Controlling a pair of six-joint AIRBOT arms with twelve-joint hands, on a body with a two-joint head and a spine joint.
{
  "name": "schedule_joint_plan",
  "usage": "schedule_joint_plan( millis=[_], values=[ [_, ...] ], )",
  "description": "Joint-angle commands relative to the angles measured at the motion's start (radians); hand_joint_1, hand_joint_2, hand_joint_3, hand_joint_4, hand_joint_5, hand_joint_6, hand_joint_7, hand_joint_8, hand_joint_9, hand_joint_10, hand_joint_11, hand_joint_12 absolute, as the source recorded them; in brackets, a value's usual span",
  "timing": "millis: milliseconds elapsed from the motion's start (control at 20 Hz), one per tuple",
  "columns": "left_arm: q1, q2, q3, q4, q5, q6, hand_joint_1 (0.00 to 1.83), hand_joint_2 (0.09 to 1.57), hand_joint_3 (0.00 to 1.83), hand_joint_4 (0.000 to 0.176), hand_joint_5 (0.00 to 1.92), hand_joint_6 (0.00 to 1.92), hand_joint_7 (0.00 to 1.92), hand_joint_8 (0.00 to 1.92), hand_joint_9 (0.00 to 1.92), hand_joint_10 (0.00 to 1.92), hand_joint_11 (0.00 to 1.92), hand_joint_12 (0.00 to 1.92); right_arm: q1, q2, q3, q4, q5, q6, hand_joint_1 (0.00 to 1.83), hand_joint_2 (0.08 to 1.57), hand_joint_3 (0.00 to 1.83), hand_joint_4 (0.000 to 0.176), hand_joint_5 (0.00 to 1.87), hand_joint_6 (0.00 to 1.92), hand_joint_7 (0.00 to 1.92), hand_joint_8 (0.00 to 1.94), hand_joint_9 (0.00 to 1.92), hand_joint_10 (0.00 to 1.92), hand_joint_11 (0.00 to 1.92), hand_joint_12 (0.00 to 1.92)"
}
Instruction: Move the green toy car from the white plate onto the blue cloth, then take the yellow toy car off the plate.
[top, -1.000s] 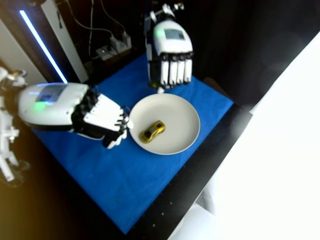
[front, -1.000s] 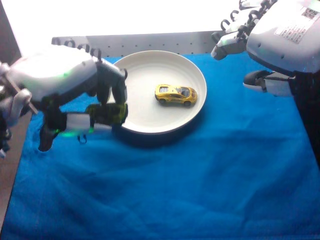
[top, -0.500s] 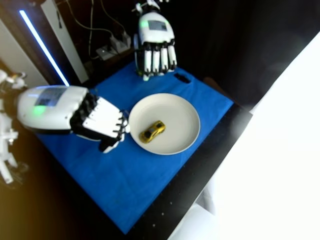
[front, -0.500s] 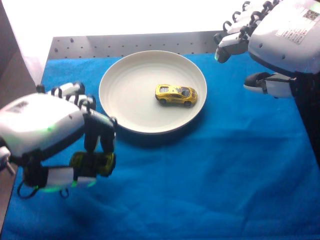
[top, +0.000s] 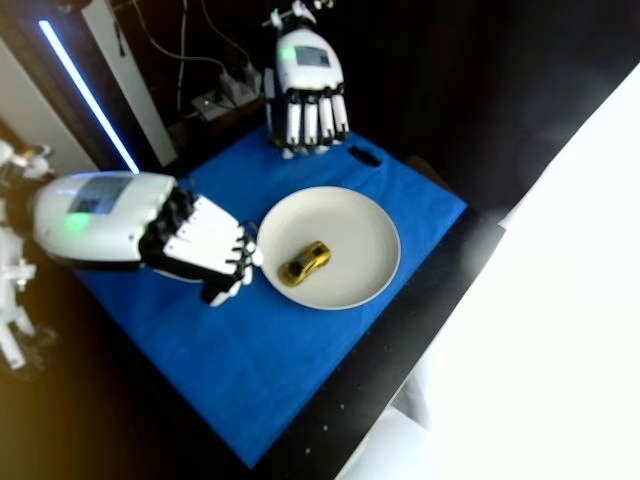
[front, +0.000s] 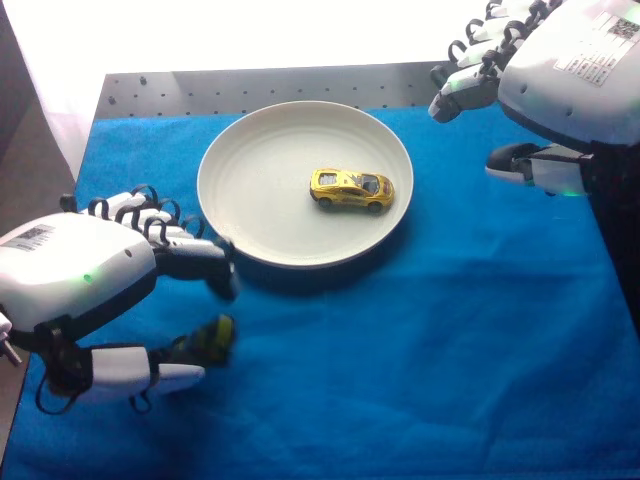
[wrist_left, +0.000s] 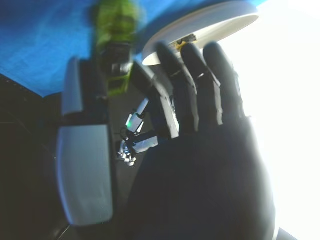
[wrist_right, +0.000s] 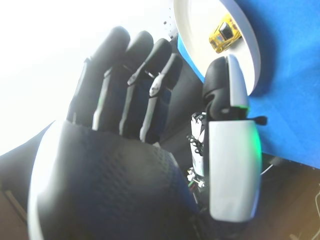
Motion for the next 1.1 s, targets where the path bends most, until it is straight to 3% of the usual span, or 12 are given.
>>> schedule_joint_plan(
  millis=[0, 50, 250, 300, 400, 550, 650, 750, 850, 900, 1000, 1050],
  values=[
    [-0.001, 0.006, -0.003, 0.001, -0.128, -0.010, 0.77, 1.06, 0.00, 0.152, 0.39, 0.10, 0.32, 0.05, 0.10, 0.61, 0.00, 1.20, 0.009, -0.001, 0.003, 0.003, 0.119, -0.004, 1.18, 1.05, 0.00, 0.000, 0.79, 0.27, 0.70, 0.74, 0.56, 1.26, 0.46, 1.75],
    [0.008, 0.009, -0.003, -0.006, -0.142, -0.019, 0.77, 1.05, 0.00, 0.133, 0.36, 0.03, 0.29, 0.01, 0.10, 0.49, 0.00, 1.10, 0.009, -0.001, 0.003, 0.004, 0.119, -0.004, 1.18, 1.06, 0.00, 0.000, 0.78, 0.30, 0.69, 0.74, 0.55, 1.24, 0.46, 1.73],
    [0.035, 0.014, -0.003, -0.038, -0.211, -0.032, 0.60, 1.04, 0.00, 0.156, 0.25, 0.00, 0.19, 0.00, 0.14, 0.17, 0.00, 0.88, 0.009, -0.001, 0.003, 0.012, 0.119, -0.004, 1.07, 1.08, 0.00, 0.000, 0.73, 0.50, 0.72, 0.60, 0.58, 1.10, 0.49, 1.64],
    [0.038, 0.013, -0.003, -0.048, -0.232, -0.032, 0.51, 1.05, 0.00, 0.148, 0.25, 0.00, 0.22, 0.00, 0.19, 0.11, 0.00, 0.90, 0.009, -0.001, 0.003, 0.015, 0.119, -0.004, 1.03, 1.09, 0.00, 0.000, 0.70, 0.55, 0.71, 0.59, 0.56, 1.11, 0.46, 1.65],
    [0.044, 0.000, 0.002, -0.070, -0.272, -0.032, 0.31, 1.10, 0.01, 0.139, 0.29, 0.01, 0.27, 0.01, 0.26, 0.10, 0.00, 0.97, 0.009, -0.002, 0.004, 0.020, 0.119, -0.004, 1.01, 1.09, 0.00, 0.000, 0.65, 0.63, 0.67, 0.58, 0.51, 1.11, 0.39, 1.67],
    [0.051, -0.029, 0.017, -0.109, -0.334, -0.032, 0.21, 1.17, 0.01, 0.161, 0.37, 0.01, 0.31, 0.01, 0.25, 0.06, 0.00, 0.68, 0.009, -0.011, 0.010, 0.026, 0.119, -0.004, 1.07, 1.07, 0.00, 0.000, 0.62, 0.59, 0.60, 0.68, 0.44, 1.20, 0.29, 1.77],
    [0.052, -0.037, 0.022, -0.119, -0.349, -0.032, 0.27, 1.20, 0.00, 0.142, 0.45, 0.02, 0.33, 0.01, 0.24, 0.05, 0.00, 0.65, 0.009, -0.015, 0.013, 0.027, 0.119, -0.004, 1.09, 1.06, 0.00, 0.000, 0.62, 0.59, 0.58, 0.79, 0.45, 1.25, 0.30, 1.77],
    [0.053, -0.060, 0.036, -0.150, -0.384, -0.022, 0.25, 1.21, 0.00, 0.130, 0.54, 0.03, 0.38, 0.02, 0.28, 0.04, 0.00, 0.77, 0.009, -0.023, 0.020, 0.030, 0.119, -0.004, 1.04, 1.04, 0.00, 0.000, 0.58, 0.74, 0.52, 1.05, 0.46, 1.51, 0.40, 1.91],
    [0.053, -0.074, 0.040, -0.189, -0.405, 0.026, 0.31, 1.21, 0.00, 0.099, 0.57, 0.03, 0.40, 0.01, 0.30, 0.04, 0.00, 0.86, 0.010, -0.047, 0.033, 0.034, 0.119, -0.004, 1.01, 1.04, 0.00, 0.000, 0.56, 0.69, 0.52, 1.08, 0.46, 1.49, 0.39, 1.90],
    [0.053, -0.078, 0.040, -0.206, -0.414, 0.046, 0.31, 1.21, 0.00, 0.099, 0.57, 0.03, 0.40, 0.01, 0.30, 0.04, 0.00, 0.86, 0.010, -0.064, 0.045, 0.041, 0.119, -0.004, 1.01, 1.04, 0.00, 0.000, 0.56, 0.69, 0.52, 1.08, 0.46, 1.49, 0.39, 1.90],
    [0.053, -0.083, 0.043, -0.219, -0.428, 0.048, 0.37, 1.20, 0.00, 0.104, 0.61, 0.02, 0.46, 0.02, 0.35, 0.06, 0.00, 1.02, 0.011, -0.099, 0.067, 0.057, 0.119, -0.004, 0.97, 1.02, 0.00, 0.000, 0.60, 0.60, 0.61, 0.70, 0.49, 1.15, 0.35, 1.76],
    [0.053, -0.085, 0.043, -0.222, -0.433, 0.048, 0.37, 1.20, 0.00, 0.104, 0.61, 0.02, 0.46, 0.02, 0.35, 0.06, 0.00, 1.02, 0.018, -0.109, 0.074, 0.060, 0.119, -0.003, 0.97, 1.02, 0.00, 0.000, 0.60, 0.60, 0.61, 0.70, 0.49, 1.15, 0.35, 1.76]
  ],
)
